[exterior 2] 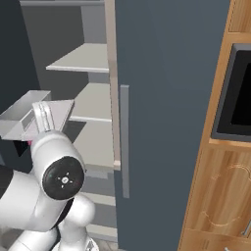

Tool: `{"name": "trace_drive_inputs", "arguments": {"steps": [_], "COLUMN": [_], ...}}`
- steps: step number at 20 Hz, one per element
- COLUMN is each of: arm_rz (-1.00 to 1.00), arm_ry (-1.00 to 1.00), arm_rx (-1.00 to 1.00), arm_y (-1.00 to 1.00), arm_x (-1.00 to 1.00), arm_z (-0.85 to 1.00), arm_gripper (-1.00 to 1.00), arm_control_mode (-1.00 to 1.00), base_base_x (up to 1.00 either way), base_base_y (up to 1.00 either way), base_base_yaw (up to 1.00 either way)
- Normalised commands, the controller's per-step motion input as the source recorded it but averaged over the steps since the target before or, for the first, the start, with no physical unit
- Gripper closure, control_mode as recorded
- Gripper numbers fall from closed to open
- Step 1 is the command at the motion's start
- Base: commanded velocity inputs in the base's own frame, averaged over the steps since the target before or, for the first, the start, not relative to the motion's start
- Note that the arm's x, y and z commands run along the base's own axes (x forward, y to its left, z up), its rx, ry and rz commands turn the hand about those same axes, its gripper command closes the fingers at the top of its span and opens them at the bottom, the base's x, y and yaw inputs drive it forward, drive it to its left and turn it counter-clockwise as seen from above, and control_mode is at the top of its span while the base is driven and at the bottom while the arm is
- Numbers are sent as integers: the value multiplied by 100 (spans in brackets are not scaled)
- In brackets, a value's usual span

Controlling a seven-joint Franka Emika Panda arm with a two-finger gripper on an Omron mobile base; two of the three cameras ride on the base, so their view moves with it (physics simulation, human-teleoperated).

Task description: The ice cube tray has been filled with water. Take the tray and place it in the freezer to make ice. Close the freezer door after placing the tray.

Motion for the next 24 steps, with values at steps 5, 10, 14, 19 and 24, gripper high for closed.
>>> {"name": "trace_drive_inputs", "arguments": {"steps": [5, 10, 14, 19, 24], "arm_rz": [-11, -11, -9, -8, -3], "arm_ry": [-8, -6, -1, -1, -4], "arm_rx": [0, 0, 0, -1, 0], "arm_y": [3, 6, 13, 18, 8], "arm_x": [0, 0, 0, 7, 7], "arm_z": [48, 44, 29, 8, 10], "arm_gripper": [100, 100, 100, 100, 100], "arm_control_mode": [-100, -100, -100, -100, -100], "base_base_x": [0, 0, 0, 0, 0], "base_base_y": [0, 0, 0, 0, 0], "base_base_yaw": [0, 0, 0, 0, 0]}}
